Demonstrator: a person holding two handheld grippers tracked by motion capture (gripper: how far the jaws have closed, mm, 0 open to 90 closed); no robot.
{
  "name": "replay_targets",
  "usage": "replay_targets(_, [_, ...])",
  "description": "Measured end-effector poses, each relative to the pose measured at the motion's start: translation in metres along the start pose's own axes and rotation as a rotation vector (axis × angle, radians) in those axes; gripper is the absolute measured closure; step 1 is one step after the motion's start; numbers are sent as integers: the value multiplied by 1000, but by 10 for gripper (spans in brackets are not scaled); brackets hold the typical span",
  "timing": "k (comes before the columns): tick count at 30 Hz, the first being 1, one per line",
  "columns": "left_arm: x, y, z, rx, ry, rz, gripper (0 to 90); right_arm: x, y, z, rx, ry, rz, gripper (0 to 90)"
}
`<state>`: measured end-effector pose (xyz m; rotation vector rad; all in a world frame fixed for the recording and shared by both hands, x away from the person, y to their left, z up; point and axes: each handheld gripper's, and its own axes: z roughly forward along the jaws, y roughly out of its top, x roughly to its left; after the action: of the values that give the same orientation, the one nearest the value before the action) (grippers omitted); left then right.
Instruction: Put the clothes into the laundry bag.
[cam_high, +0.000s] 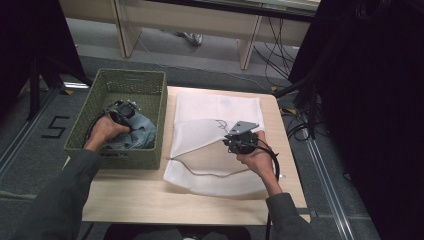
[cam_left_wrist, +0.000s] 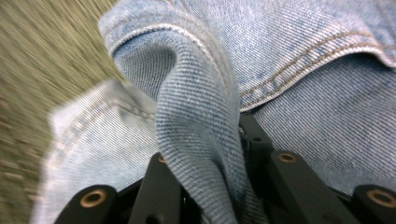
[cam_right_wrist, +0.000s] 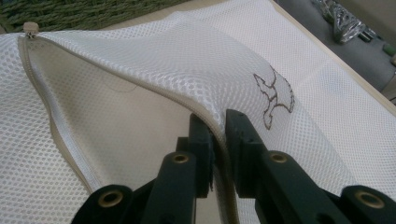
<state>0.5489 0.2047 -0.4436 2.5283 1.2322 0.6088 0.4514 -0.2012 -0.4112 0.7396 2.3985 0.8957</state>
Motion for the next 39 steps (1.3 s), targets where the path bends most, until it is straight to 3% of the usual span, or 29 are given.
replay_targets(1, [-1,2,-3,-16,47,17,739,-1,0,0,2,3,-1,813])
replay_targets(2, [-3,3,-3,-14,58,41,738,-2,0,1,0,4,-16,813])
replay_targets(3, [-4,3,-1,-11,15,36,674,-3,0,2,-5,2,-16,813])
replay_targets(4, [-5,2,3,4,-64,-7,674,-3,0,2,-5,2,-16,813])
replay_targets(6, [-4,-1,9,59,-156,-42,424,-1,0,1,4,-5,-1,813])
replay_targets(7, [-6,-2,11,36,-182,-86,326,0,0,1,5,0,-3,813])
replay_targets(8, [-6,-4,12,16,-192,-60,272,0,0,1,7,1,-4,812])
replay_targets(9, [-5,-5,11,27,-201,-11,206,0,0,1,7,2,-3,812])
replay_targets(11, [-11,-10,13,37,-172,91,112,0,-1,2,7,2,-4,810])
replay_targets(12, [-14,-11,17,40,-157,83,96,0,-1,2,12,1,-3,810])
replay_targets(13, [-14,-11,20,54,-152,55,16,0,-2,3,15,3,-18,809])
replay_targets(14, [-12,-10,24,68,-140,37,16,0,-2,3,15,3,-18,809])
replay_targets(16, [-8,-10,32,80,-169,-49,0,1,-1,3,12,5,-22,808])
replay_targets(17, [-5,-10,32,84,-175,-52,8,1,-1,3,13,6,-23,807])
replay_targets(18, [-4,-11,31,71,-172,-59,80,1,-2,2,11,4,-23,807])
replay_targets(19, [-2,-12,30,70,-164,-46,199,1,-2,2,11,6,-22,806])
replay_targets(21, [-1,-13,30,34,-150,-99,360,1,-2,1,11,4,3,806])
replay_targets(22, [1,-13,30,35,-118,-93,486,-1,-2,2,4,5,-25,806])
replay_targets(23, [2,-13,30,41,-124,-91,527,1,-2,1,10,0,-1,806])
replay_targets(26, [3,-12,28,61,-117,-61,572,2,-2,1,10,2,-3,805])
replay_targets(28, [3,-12,27,11,-108,-102,629,1,-2,1,8,3,-13,806])
replay_targets(32, [3,-12,16,-21,-88,-67,735,0,-2,0,0,3,-10,815])
replay_targets(34, [6,-12,10,-44,-102,-98,749,-1,-2,0,-2,5,-10,820])
replay_targets(39, [14,-13,-8,-100,-124,-120,762,-1,-2,-3,-7,1,10,825])
